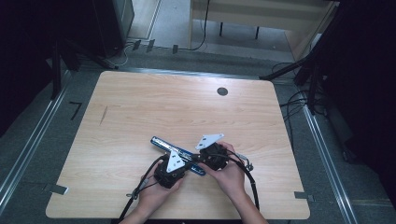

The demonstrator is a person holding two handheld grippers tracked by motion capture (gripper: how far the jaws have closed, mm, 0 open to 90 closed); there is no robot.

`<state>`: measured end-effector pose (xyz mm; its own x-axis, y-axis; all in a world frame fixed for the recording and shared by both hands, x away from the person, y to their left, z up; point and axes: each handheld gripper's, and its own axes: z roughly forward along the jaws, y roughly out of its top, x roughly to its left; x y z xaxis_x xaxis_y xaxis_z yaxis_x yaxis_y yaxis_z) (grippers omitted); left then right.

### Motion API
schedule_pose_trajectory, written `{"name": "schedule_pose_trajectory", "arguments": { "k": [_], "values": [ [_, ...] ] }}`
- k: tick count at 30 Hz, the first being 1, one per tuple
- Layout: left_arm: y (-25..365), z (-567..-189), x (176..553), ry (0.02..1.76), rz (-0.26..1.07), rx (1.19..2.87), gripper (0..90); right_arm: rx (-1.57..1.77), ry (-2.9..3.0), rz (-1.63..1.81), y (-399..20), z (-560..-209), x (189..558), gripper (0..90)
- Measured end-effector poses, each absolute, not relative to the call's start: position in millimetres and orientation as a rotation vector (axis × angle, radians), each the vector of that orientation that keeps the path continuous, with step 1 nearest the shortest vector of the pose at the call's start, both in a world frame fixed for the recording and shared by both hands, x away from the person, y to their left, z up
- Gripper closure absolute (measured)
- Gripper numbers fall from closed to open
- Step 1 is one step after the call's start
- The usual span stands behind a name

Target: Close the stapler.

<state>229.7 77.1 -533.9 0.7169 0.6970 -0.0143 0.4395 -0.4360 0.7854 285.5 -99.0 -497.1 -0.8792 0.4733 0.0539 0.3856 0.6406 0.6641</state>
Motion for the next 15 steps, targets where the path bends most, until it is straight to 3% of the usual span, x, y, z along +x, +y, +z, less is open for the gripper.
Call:
{"name": "schedule_pose_trajectory", "arguments": {
  "k": [15],
  "values": [
    [81.0,-533.7,232.2,0.890,0.355,2.078,90.0,0.711,2.691,1.054,-98.9,-497.1,280.0,90.0]
  ]
}}
